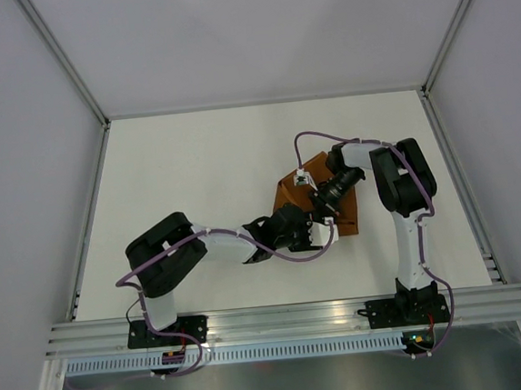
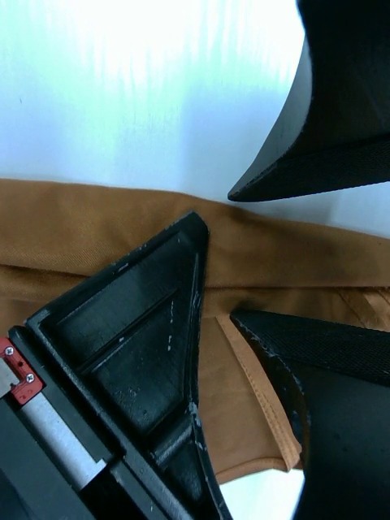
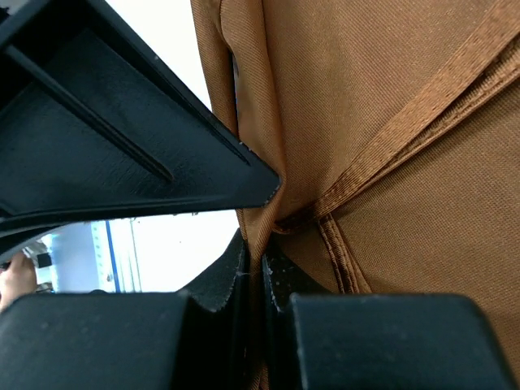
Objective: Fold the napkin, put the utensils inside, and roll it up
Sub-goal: Roll the napkin at the center of the board.
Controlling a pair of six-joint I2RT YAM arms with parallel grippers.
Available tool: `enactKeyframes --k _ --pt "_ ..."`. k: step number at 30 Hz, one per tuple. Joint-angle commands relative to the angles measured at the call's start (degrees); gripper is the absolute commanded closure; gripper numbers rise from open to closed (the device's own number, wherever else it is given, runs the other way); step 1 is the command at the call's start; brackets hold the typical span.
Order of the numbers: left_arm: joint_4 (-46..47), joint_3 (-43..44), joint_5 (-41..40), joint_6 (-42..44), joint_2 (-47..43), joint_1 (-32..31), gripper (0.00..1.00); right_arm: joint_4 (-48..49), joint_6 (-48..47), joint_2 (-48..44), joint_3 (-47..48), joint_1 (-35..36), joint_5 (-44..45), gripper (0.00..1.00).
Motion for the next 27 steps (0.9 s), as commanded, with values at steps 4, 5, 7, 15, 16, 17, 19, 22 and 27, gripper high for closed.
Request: enactKeyframes --k 4,5,7,15,16,17,19,22,27 --pt "-2.2 2.3 -2.3 7.4 2.5 -0.1 0.39 3.5 -4.9 3.6 1.0 -1.0 6.3 0.99" --pt "-2.8 2.5 -2.1 8.1 2.8 -0.1 0.39 3.4 -5.0 3.8 1.1 -1.0 6.4 1.0" --pt "-6.2 3.6 -1.2 8.5 3.4 -0.1 0.4 3.1 -5.1 4.3 1.3 -1.1 6.5 1.0" --pt "-16.8 8.1 4.1 7.7 7.1 -0.2 0.56 1.1 -5.6 5.9 3.3 -1.3 6.2 1.0" --pt "-18.0 8.7 4.7 7.6 7.6 -0.2 0.6 1.0 -5.6 6.0 3.8 -1.3 6.2 1.0" --pt "-20.6 10.1 5.4 7.1 8.0 -0.2 0.63 1.0 -5.6 6.1 3.9 -1.3 6.2 1.0" --pt "-22.9 11.7 7.4 6.3 9.2 -0.2 0.74 1.6 -5.0 5.8 3.8 -1.5 6.4 1.0" --pt "-27.5 15.0 8.8 4.2 11.2 -0.2 0.84 4.5 -2.4 4.4 3.2 -1.6 7.2 0.97" --pt "-31.2 17.6 12.0 0.4 12.3 0.0 0.94 11.6 3.4 -0.6 2.0 -2.3 8.9 0.63"
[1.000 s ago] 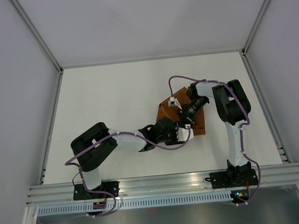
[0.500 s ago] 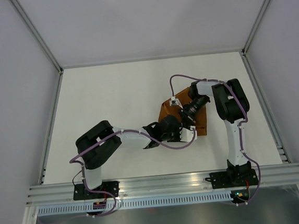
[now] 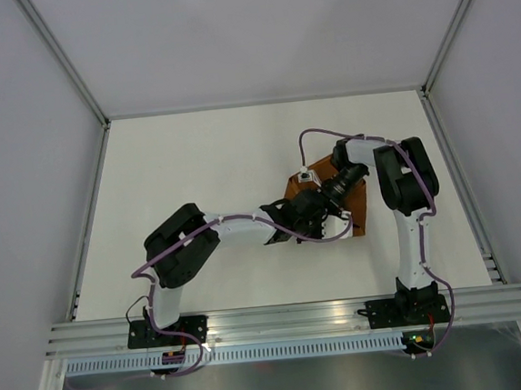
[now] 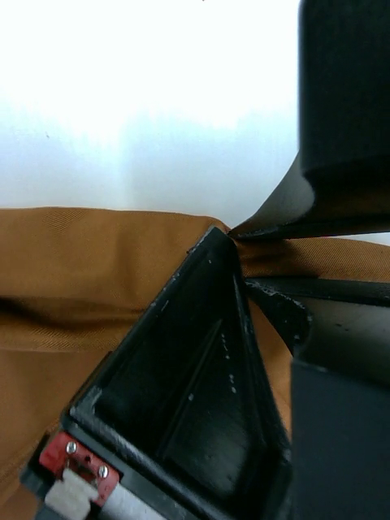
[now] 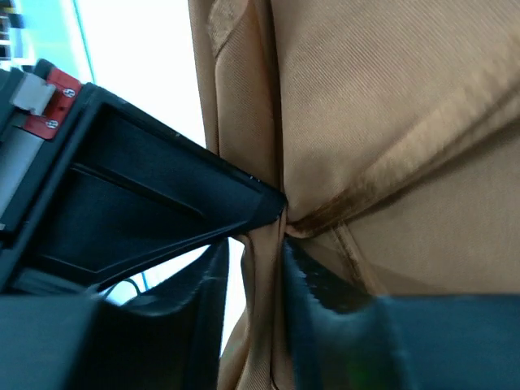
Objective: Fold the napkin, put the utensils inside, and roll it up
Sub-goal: Roll the napkin at the center of the board.
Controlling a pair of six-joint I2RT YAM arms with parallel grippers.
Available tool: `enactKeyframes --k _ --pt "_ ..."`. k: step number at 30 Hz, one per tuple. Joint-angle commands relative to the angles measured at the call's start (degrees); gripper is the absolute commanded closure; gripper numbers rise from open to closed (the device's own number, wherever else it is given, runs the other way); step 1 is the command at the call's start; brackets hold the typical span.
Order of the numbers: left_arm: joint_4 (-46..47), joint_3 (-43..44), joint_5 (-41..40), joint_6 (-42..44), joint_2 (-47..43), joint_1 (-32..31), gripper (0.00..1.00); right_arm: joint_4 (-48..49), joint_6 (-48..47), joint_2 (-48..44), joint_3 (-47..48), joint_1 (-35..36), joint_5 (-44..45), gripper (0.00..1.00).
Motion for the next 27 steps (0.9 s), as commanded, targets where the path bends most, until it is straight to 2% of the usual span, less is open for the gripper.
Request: enactKeyframes --k 1,4,6,18,22,23,27 --pt "-9.0 0.1 6.2 -5.5 4.7 -0.4 0.95 16.2 0.5 -2.5 -0.1 -0.3 6.6 0.6" --pt "-9.1 0.2 6.8 -7.9 5.1 -0.3 0.98 16.9 2.7 -3.6 1.7 -1.3 6.5 0.47" --pt "-9.0 0.6 7.2 -9.5 5.4 -0.2 0.98 18.6 6.0 -4.2 2.7 -2.4 7.1 0.44" --pt "-15.5 8.6 11.6 -23.9 9.5 1.2 0.98 30.6 22.8 -10.8 2.1 -9.9 9.9 0.43" --pt "-16.7 9.6 14.5 -26.3 10.6 2.1 0.98 33.9 25.8 -13.1 0.4 -12.5 8.9 0.43" --pt "-17.2 10.6 16.4 -26.9 11.1 2.5 0.98 34.9 26.1 -14.2 0.0 -15.3 8.4 0.43" --pt "-22.3 14.3 19.9 -29.0 13.6 4.3 0.98 35.2 25.2 -17.4 -1.5 -18.4 6.4 0.46"
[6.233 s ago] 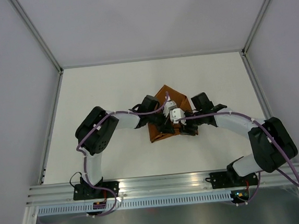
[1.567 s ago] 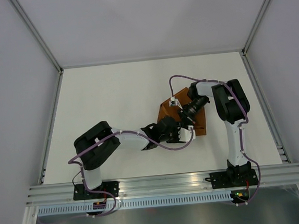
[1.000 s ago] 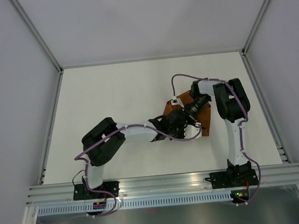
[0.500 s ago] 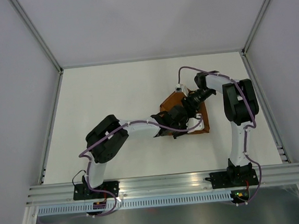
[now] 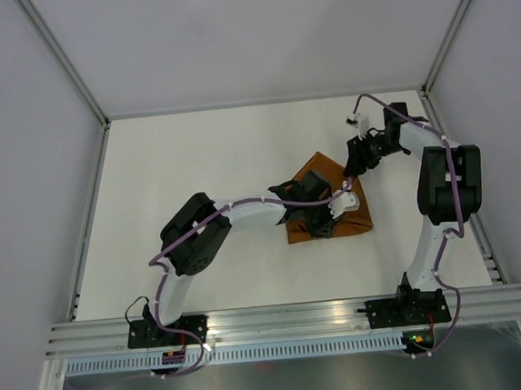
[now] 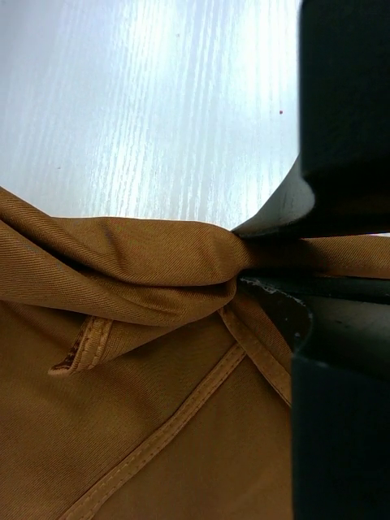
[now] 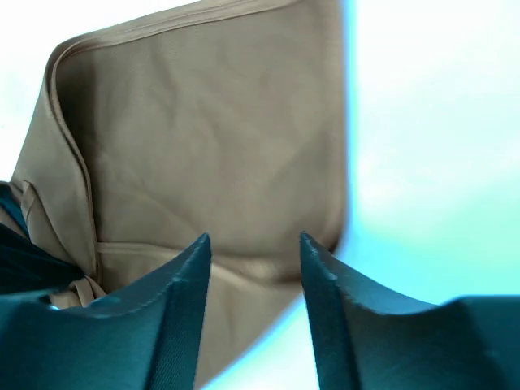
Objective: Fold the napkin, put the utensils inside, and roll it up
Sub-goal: Roll the napkin at the center of the board.
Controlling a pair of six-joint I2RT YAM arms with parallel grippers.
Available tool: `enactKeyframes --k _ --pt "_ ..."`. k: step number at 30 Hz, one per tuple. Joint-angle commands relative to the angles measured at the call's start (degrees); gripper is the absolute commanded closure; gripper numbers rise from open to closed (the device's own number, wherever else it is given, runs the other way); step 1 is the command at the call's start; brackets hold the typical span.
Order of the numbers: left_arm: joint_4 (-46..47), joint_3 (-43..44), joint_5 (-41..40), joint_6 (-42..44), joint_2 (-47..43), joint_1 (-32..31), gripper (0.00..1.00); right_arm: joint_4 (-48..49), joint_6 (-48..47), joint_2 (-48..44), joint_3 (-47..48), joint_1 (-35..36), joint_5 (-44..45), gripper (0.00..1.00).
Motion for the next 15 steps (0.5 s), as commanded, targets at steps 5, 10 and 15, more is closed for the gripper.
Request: enactKeyframes --k 5,10,15 --pt "-18.0 6.7 10.9 -8.9 9.5 3.9 0.98 6.7 -2.3 -13.7 -9.5 -3.3 -1.7 0.48" --pt "-21.9 10.3 14.3 -10.4 12.6 5.8 0.98 8.6 -8.7 -22.8 -18.6 -3.3 -3.3 0.48" --pt "-26.2 13.8 17.4 -10.8 15.5 7.9 0.98 5.5 -17.7 -29.8 -25.3 -3.2 -5.9 0.48"
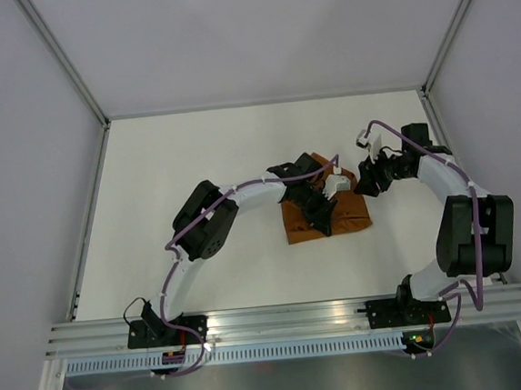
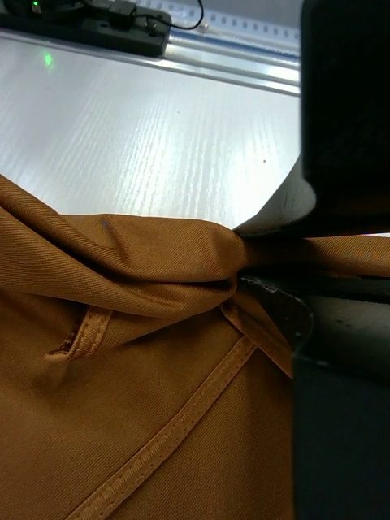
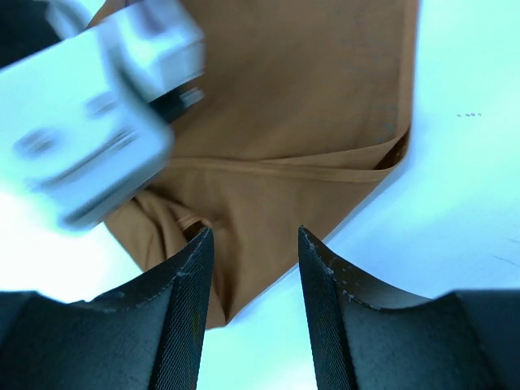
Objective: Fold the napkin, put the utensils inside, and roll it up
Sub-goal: Roll the napkin at the center of the board.
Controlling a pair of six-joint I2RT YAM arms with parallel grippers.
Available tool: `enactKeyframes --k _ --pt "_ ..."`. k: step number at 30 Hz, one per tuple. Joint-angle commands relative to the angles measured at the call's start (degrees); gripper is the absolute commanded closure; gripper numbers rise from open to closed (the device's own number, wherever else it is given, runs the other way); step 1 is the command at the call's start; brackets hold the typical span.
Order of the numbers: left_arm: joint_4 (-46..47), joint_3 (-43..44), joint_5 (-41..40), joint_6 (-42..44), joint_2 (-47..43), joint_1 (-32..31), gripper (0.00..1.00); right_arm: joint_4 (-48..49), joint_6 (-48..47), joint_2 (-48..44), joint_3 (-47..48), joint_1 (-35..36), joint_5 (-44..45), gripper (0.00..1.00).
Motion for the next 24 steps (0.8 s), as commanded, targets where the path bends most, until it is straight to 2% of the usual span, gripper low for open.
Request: enactKeyframes --k 1,4,7,11,17,24 --pt "-12.7 0.5 -0.6 -2.1 6.4 1.2 0.98 -0.9 -11.4 -6.7 -3.5 0.3 -5.2 0.48" --pt "-14.8 2.1 0.5 -2.3 7.8 2.2 0.98 -2.4 -16.3 -12.5 -8.2 1.9 -5.7 0.47" --pt "-16.6 3.5 1.1 -2.5 8.9 2.8 0.98 -0.6 -17.1 -18.9 -13.8 5.5 -4.6 0.45" --pt "-18.0 4.5 1.7 -3.0 10.3 3.3 0.98 7.7 -14.6 -25.1 -22.2 15.9 3.2 0.42" --pt "-19.3 5.5 2.6 -3.9 11.8 4.1 0.98 10.9 -15.1 -23.6 -24.3 22.9 7.6 0.4" --pt "-20.7 6.7 3.4 -3.9 13.3 4.6 0.98 16.4 -15.7 -22.3 -28.0 27.3 11.9 0.36"
